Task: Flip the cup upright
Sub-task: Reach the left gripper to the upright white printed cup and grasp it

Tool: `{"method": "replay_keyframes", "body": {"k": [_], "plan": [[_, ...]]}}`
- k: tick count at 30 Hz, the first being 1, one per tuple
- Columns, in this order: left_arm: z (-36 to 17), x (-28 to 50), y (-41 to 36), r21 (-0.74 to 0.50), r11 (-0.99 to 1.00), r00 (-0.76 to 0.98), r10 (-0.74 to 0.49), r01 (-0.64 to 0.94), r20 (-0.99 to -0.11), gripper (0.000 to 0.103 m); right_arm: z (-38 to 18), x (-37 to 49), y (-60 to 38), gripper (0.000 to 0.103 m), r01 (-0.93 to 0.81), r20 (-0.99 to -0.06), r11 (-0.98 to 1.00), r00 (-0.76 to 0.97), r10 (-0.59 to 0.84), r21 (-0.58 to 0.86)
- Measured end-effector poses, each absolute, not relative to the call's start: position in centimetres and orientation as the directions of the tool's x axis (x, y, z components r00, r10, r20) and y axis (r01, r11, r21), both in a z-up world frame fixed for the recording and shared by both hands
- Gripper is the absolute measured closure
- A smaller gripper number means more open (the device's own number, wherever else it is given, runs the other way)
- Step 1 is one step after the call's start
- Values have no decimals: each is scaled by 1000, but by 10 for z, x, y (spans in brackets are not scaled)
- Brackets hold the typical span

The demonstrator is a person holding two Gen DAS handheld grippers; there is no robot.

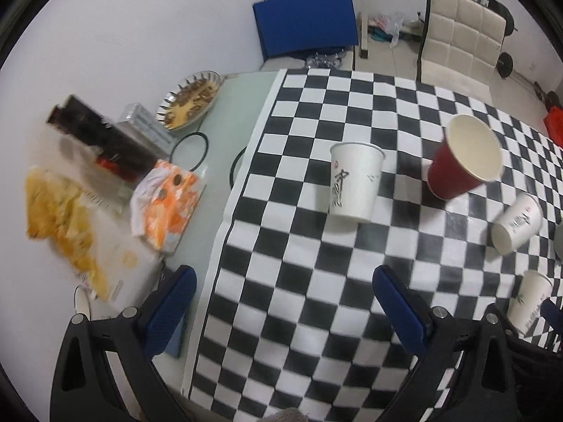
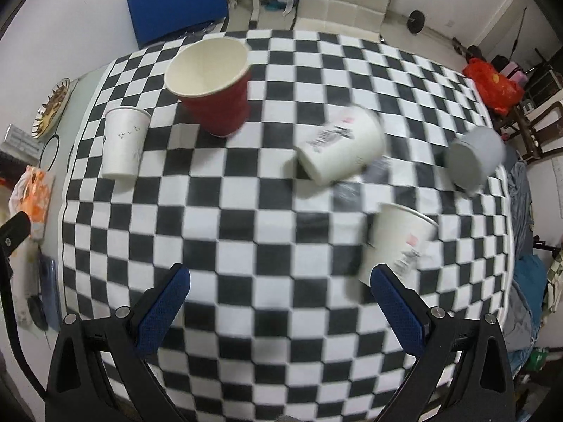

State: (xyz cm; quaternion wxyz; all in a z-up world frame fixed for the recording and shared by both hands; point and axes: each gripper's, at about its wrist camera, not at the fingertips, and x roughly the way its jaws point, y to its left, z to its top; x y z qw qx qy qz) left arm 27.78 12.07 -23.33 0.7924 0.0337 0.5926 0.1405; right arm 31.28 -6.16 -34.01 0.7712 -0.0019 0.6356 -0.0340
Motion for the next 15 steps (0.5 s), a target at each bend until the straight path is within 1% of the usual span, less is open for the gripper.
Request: {"method": "replay_keyframes", "body": {"k": [4,10,15], "plan": [[-251,307,130,192,970,234,223,-151,-946,1,-360,342,-34,0,29,-985,999,165,-49,-45],[-280,347,146,108,984,185,134,-140,-974,1,-382,371,-1,0,-6,-990,999,136,-44,-45],[-302,371,150,-19,992,152,-1,-122,-988,1,-398,387,10,0,-12,-993,998,105,-60,-62]]}}
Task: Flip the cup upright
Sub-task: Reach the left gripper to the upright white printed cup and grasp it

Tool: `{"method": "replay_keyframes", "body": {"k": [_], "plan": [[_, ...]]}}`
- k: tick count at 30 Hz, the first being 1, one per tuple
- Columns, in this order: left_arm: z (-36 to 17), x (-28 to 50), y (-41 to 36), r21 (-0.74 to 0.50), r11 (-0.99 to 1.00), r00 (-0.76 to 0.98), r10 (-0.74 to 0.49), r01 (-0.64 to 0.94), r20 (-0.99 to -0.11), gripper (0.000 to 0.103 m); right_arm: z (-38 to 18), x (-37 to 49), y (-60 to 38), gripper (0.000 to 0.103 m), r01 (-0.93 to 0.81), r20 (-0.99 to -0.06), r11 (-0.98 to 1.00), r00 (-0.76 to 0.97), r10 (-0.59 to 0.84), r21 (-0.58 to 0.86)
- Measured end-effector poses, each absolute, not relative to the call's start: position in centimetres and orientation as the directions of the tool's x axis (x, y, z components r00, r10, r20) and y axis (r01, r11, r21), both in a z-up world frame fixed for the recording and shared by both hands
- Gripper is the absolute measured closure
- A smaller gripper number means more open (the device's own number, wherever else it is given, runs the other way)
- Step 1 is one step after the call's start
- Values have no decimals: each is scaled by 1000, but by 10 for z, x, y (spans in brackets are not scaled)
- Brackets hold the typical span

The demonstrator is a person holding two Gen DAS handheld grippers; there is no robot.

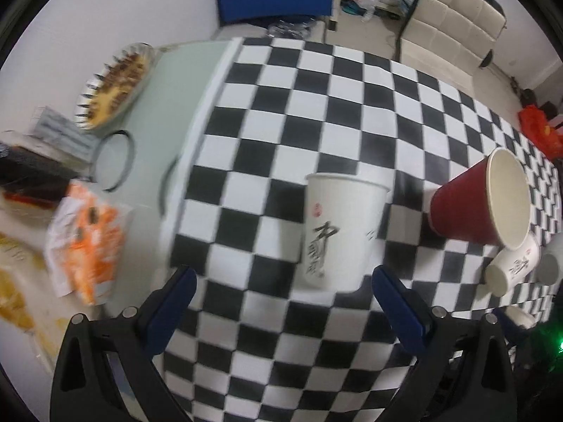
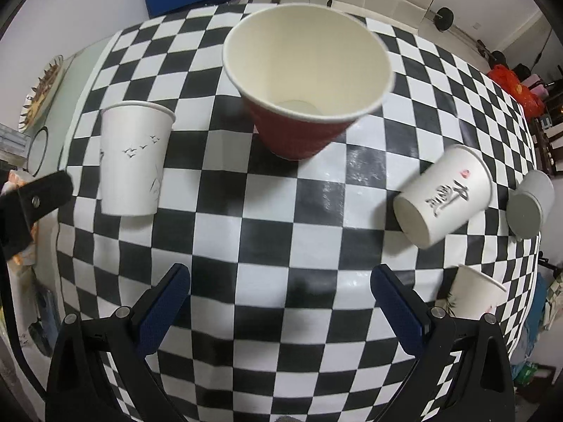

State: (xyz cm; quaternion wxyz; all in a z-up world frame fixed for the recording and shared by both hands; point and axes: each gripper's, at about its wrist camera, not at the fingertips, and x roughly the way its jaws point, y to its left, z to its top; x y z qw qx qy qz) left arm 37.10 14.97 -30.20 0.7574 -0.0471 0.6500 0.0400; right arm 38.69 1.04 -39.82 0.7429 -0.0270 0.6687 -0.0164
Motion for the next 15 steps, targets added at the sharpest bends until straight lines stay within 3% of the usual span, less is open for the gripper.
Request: {"method": "replay_keyframes", "body": {"k": [7,15], "plan": [[-329,393,144,-149,983,101,-138,-107,-985,2,-413,405,18,0,-12,-993,995,72,-93,-95],[-346,412,138,-164,984,86,-158,-72,-984,3,-424,413,18,0,-2,-993,994,51,-108,-108]]}}
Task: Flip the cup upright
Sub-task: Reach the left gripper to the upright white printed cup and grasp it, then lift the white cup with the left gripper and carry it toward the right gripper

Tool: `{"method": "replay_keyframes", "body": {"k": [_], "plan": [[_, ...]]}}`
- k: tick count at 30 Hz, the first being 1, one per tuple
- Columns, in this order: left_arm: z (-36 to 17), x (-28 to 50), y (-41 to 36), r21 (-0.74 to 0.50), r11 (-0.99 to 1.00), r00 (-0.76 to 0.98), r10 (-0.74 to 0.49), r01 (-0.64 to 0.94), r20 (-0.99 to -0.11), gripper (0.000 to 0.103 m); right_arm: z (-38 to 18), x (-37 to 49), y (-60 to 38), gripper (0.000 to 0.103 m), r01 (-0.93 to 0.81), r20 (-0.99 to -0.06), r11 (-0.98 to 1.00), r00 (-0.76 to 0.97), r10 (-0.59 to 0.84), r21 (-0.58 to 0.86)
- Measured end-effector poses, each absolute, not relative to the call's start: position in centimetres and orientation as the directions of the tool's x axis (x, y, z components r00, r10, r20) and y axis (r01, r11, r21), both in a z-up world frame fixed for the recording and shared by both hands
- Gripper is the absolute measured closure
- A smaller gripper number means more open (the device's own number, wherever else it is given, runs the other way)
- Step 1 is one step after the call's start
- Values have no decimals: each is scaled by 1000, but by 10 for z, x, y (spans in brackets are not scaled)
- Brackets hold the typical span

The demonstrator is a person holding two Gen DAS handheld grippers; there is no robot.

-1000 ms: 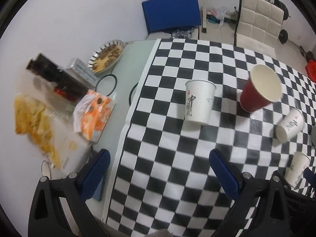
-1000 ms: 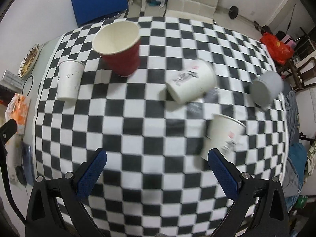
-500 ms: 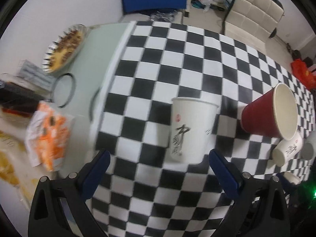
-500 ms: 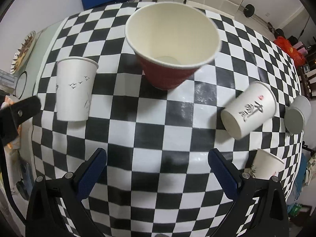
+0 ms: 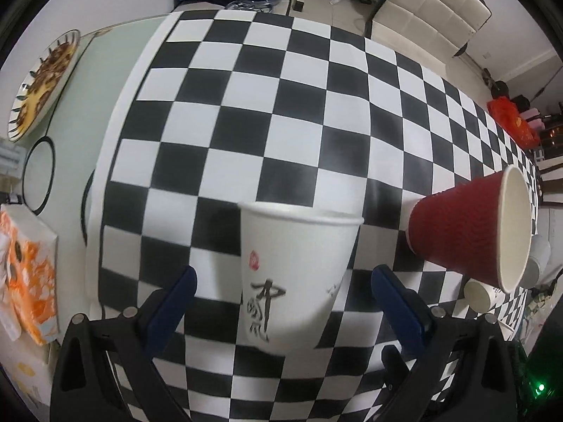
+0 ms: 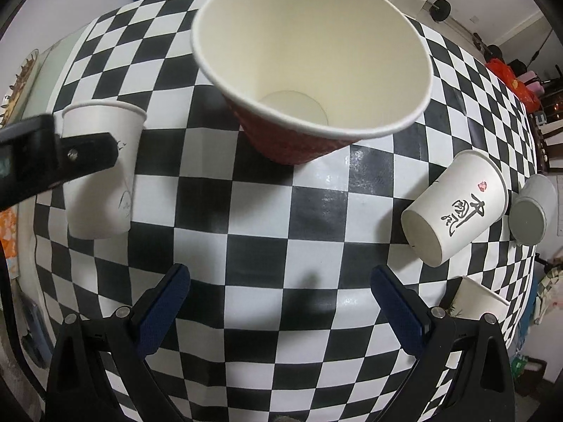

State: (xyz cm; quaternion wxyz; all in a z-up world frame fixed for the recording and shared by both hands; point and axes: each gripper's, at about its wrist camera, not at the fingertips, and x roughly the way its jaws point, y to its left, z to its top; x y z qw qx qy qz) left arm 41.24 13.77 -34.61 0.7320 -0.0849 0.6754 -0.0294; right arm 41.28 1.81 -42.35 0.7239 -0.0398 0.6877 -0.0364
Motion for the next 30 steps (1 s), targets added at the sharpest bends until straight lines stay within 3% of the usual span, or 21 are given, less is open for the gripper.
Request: {"method": "replay_keyframes", "body": {"k": [5,8,11,13,30], "plan": [[-352,418,132,-166,984,85,-161,-57,-983,7,-425,418,19,0,0,-993,994,48,-106,-106],[-357,418,130,-173,984,74,-170,-46,-983,22,-424,420,18,0,5,-993,995,47,-104,-104],[-360,419,127,-171,984,68,-168,-40,-983,26,-426,422,9,0,11,-994,995,48,-100,-99],[-362,419,126,-167,985,66,-164,-33,-984,40,-425,424,10,0,9,-994,995,50,-102,-101],[-323,375,126,-134,991,158,-130,-15,-979,43,-392,399,5,0,3,-993,997,83,-83,-83]]}}
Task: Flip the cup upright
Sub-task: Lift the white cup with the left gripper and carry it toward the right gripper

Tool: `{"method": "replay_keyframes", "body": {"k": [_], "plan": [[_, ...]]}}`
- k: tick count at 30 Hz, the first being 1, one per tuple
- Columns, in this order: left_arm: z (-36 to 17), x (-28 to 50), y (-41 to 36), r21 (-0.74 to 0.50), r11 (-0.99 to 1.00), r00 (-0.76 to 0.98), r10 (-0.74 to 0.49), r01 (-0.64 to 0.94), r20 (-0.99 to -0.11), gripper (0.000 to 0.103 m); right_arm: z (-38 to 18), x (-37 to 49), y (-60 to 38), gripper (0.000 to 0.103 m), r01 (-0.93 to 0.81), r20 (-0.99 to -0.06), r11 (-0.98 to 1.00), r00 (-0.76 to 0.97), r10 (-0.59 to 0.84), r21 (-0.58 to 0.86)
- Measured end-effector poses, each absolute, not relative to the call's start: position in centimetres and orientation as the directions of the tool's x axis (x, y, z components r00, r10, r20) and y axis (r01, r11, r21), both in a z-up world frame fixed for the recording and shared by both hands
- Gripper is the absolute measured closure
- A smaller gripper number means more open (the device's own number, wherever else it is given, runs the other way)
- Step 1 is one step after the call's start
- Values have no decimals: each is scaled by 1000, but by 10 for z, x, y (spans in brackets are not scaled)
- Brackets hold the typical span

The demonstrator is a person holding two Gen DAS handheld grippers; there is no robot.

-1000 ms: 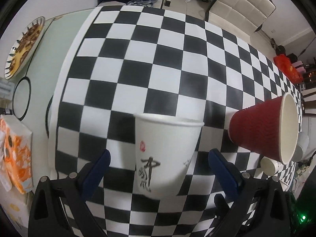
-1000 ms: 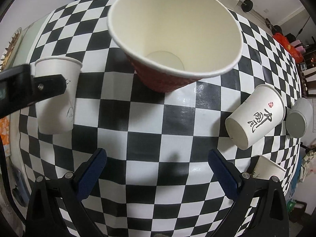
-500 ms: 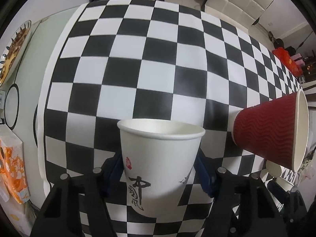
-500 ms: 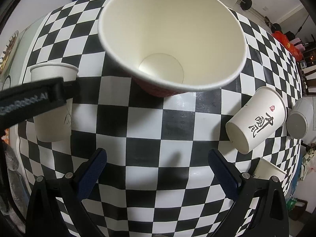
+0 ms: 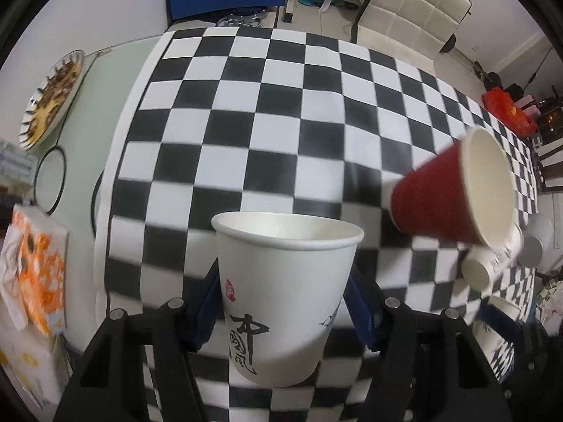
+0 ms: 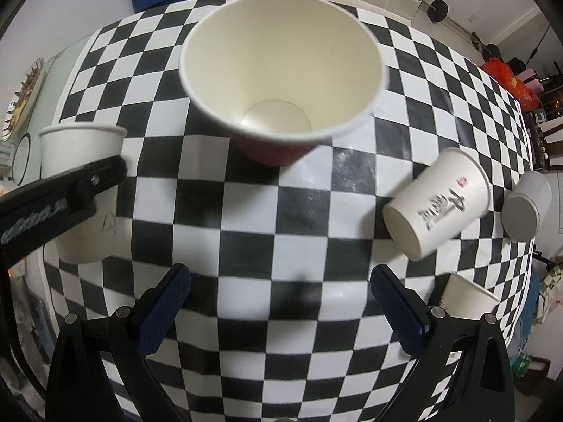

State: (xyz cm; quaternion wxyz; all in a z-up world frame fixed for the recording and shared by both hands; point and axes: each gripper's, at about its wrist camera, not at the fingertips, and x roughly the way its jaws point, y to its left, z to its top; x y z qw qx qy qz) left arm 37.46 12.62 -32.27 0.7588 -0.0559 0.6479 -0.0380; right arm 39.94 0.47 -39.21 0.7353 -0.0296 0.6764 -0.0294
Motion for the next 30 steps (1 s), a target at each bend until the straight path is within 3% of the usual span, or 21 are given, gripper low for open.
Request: {"method": "replay_keyframes", "body": {"k": [12,22,30], "plan": [[-297,255,82,-187,981,122,-181,-46,-976,43,-364,279,-67,0,-10,-993,998,92,-68,-69],[-323,174,-22,-275,960,18,-274,-60,-961,43,-391,173,-186,0,106,-995,990,8,-95,-94],[-354,158,-65,-261,961,-3,-262,-87,-965,43,-409,136,-238,0,181,-993,977,-14,-113,-114]]}}
